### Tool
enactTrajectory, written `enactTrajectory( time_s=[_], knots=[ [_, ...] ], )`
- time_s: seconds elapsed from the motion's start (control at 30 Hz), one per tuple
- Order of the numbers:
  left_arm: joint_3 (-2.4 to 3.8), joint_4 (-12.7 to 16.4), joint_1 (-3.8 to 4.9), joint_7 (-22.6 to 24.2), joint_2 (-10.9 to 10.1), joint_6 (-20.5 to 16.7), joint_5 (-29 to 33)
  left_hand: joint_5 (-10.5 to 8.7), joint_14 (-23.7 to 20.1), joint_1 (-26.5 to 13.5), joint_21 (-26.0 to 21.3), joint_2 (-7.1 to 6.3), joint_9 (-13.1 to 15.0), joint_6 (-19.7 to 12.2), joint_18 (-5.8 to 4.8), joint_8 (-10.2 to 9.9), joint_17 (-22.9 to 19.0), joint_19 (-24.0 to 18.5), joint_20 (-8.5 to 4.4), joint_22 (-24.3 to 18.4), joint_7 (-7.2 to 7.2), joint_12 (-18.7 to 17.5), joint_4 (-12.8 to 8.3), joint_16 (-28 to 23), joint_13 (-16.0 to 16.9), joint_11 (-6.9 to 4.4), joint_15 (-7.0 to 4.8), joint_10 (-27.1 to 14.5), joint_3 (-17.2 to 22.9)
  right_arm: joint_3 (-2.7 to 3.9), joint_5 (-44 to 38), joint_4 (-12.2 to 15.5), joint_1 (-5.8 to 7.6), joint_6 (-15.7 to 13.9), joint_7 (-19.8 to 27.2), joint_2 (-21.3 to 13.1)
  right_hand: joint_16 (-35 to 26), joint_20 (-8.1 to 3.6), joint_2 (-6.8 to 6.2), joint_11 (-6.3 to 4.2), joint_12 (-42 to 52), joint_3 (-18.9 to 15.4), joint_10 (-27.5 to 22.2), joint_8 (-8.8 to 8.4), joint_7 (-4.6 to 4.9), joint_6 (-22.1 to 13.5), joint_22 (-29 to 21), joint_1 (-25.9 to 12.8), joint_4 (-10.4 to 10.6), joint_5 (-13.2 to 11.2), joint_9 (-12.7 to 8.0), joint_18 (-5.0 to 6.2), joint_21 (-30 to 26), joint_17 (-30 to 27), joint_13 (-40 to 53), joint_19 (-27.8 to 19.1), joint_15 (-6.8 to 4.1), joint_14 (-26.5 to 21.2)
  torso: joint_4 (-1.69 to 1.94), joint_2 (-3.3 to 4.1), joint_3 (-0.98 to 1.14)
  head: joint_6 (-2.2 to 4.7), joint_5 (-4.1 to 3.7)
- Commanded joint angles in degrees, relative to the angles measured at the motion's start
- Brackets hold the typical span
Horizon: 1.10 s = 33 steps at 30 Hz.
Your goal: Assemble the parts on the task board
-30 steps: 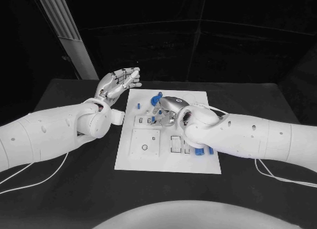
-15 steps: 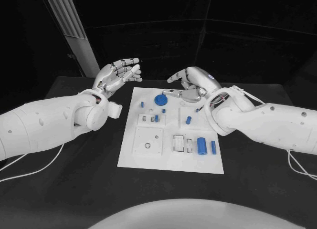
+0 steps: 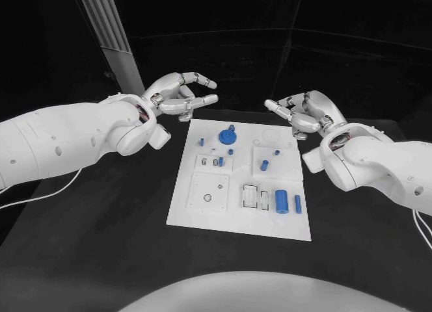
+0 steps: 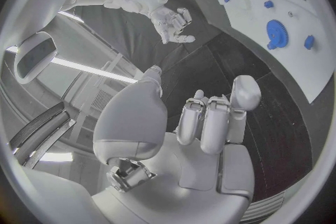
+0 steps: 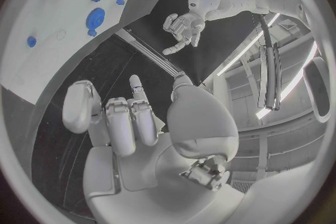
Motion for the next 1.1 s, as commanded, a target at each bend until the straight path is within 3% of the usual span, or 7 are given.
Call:
enactTrajectory(
  time_s=[0.03, 0.17, 0.33, 0.53, 0.7, 0.93, 1.1],
  knots=[
    [0.01, 0.1, 0.34, -11.0, 0.6, 6.2, -13.3, -0.10, 7.9, 0.0, 10.4, -0.77, -0.1, 2.1, -2.78, 0.2, 16.8, 12.0, 0.75, 10.7, 4.22, 0.5, -0.3, 0.2, 15.9, 1.25, 1.11, 6.8, 0.1, 0.00, 9.1, 0.5, 0.11, 2.7, 4.1, -0.9, 0.1, 0.01, 0.27, 0.51, 0.1, -0.3, 6.0, 0.38, -0.05, -0.6, 5.7, -0.5, 0.0, -0.2, 0.1, 1.20, -0.8, 15.1, 15.1, -0.7, 0.32, 6.0, 0.02, 0.14, -0.08, -0.04, -0.08],
    [0.01, -0.2, 0.50, -15.3, 1.6, 8.3, -17.8, -0.53, 7.9, -0.4, 17.0, 0.93, 0.4, 7.9, -5.58, 1.2, 16.8, 25.5, 1.70, 18.1, 4.51, 0.5, -0.1, 0.2, 15.9, 1.80, 1.42, 6.8, 0.3, -0.05, 11.4, 0.2, 0.09, 3.4, 4.9, -1.8, 0.1, 0.03, 1.18, 0.47, 0.1, -0.4, 6.0, 1.27, -0.14, -0.5, 5.6, -0.3, -0.1, 0.0, 0.3, 1.25, -1.1, 15.1, 15.1, -0.9, 0.30, 6.0, 0.04, 0.14, -0.12, 0.17, -0.30],
    [0.01, -0.1, 0.40, -20.8, 2.6, 12.0, -22.9, 0.63, 7.9, -0.6, 17.0, 4.92, 1.9, 13.7, -5.58, 4.1, 16.8, 25.5, 1.16, 18.1, 2.70, 0.5, -0.1, 0.2, 15.9, 0.34, 0.06, 6.8, 0.6, -0.10, 12.7, -0.3, 0.01, 4.0, 4.7, -2.5, 0.1, 0.01, 1.61, 0.42, 0.1, -0.6, 6.0, 1.72, -0.18, -0.6, 5.5, -0.2, -0.1, -0.5, 0.3, 1.32, -1.4, 15.1, 15.1, -1.1, 0.26, 6.0, 0.06, 0.14, -0.06, -0.10, -0.45],
    [0.01, 0.3, -0.02, -26.7, 3.5, 15.2, -27.3, 1.35, 7.9, -1.6, 17.0, 8.25, 7.1, 18.5, -5.58, 11.1, 16.8, 25.5, -0.87, 18.1, 0.06, 0.5, 0.0, 0.2, 15.9, -1.96, -2.19, 6.8, -0.6, -0.17, 13.2, -1.0, -0.19, 5.1, 3.6, -2.7, 0.1, -0.05, 2.20, 0.35, 0.1, -1.2, 6.0, 2.63, -0.25, -0.9, 5.4, -0.1, -0.1, -1.7, 0.5, 1.35, -1.7, 15.1, 15.1, -1.2, 0.20, 6.0, -0.10, 0.12, -0.06, -0.18, -0.67],
    [0.02, 0.4, -0.28, -30.7, 3.9, 16.2, -28.3, -0.67, 7.9, -3.9, 17.0, 7.32, 13.8, 19.2, -5.58, 16.8, 16.8, 25.5, -2.53, 18.1, -1.35, 0.5, -0.1, 0.2, 15.9, -3.68, -3.74, 6.8, -3.8, -0.20, 13.0, -1.1, -0.32, 6.0, 2.5, -2.7, 0.1, -0.09, 2.36, 0.29, 0.1, -1.7, 6.0, 3.21, -0.31, -1.0, 5.2, -0.1, -0.1, -2.7, 0.6, 1.46, -2.2, 15.1, 15.1, -1.5, 0.14, 6.0, 0.10, 0.13, 0.01, -0.21, -1.08],
    [0.02, -0.2, -0.49, -35.4, 4.7, 17.6, -28.5, -1.17, 7.9, -6.7, 17.0, 6.25, 18.2, 19.6, -5.58, 19.0, 16.8, 25.5, -3.32, 18.1, -2.11, 0.5, 0.0, 0.2, 15.9, -4.48, -4.50, 6.8, -4.8, -0.23, 12.4, -1.4, -0.44, 7.0, 0.9, -2.7, 0.1, -0.10, 2.36, 0.28, 0.1, -1.8, 6.0, 3.33, -0.32, -1.0, 5.1, 0.0, -0.1, -2.8, 0.6, 1.49, -2.3, 15.1, 15.1, -1.5, 0.13, 6.0, 0.13, 0.15, -0.01, -0.34, -1.45],
    [0.02, -1.5, -0.79, -37.6, 6.1, 19.8, -28.6, -0.67, 7.9, -8.4, 17.0, 10.14, 19.6, 19.4, -5.58, 18.2, 16.8, 25.5, -3.64, 18.1, -2.33, 0.5, -0.1, 0.2, 15.9, -4.73, -4.78, 6.8, -4.3, -0.24, 11.6, -1.8, -0.60, 8.1, -0.9, -2.5, 0.1, -0.13, 2.46, 0.25, 0.1, -1.8, 6.0, 3.51, -0.35, -1.1, 5.3, 0.1, -0.2, -2.9, 0.6, 1.39, -2.0, 15.1, 15.1, -1.2, 0.10, 6.0, -0.02, 0.13, -0.08, -0.40, -1.42]
  ],
)
